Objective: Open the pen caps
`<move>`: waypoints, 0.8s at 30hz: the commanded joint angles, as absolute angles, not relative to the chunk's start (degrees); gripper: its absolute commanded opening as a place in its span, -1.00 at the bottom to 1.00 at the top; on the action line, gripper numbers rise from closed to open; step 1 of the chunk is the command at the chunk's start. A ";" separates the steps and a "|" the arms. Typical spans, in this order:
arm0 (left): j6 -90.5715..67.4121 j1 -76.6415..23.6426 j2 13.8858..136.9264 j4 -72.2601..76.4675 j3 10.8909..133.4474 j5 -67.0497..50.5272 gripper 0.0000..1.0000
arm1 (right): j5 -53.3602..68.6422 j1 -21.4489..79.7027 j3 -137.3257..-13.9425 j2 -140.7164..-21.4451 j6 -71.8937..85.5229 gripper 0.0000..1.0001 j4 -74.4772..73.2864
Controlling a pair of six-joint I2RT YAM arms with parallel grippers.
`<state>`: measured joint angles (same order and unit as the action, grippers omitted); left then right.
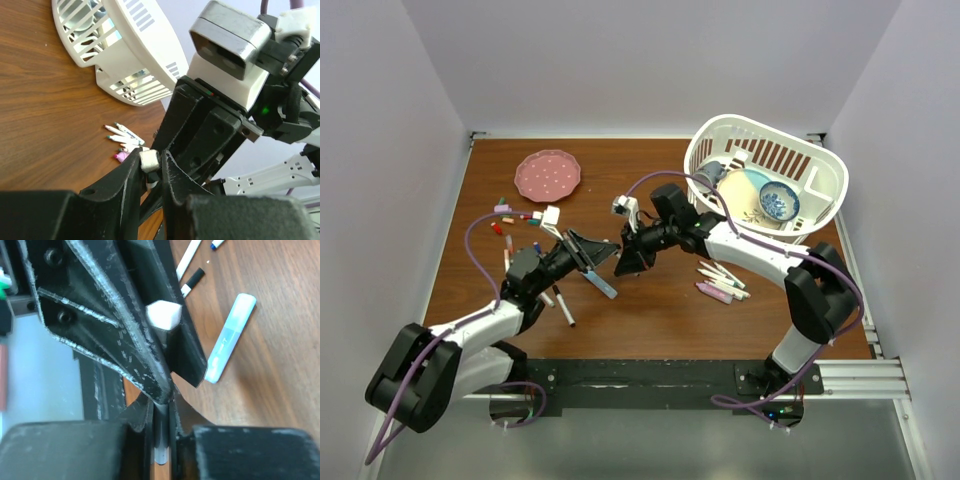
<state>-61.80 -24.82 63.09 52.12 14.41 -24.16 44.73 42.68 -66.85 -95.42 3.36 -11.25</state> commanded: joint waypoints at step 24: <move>-55.55 -3.69 54.40 24.72 29.44 1.58 -1.00 | 33.53 40.96 -61.70 -86.40 -16.49 -1.00 -22.73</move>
<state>-59.40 -4.62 54.04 31.35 27.27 0.49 40.86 41.80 -60.71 -91.35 -3.40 -14.17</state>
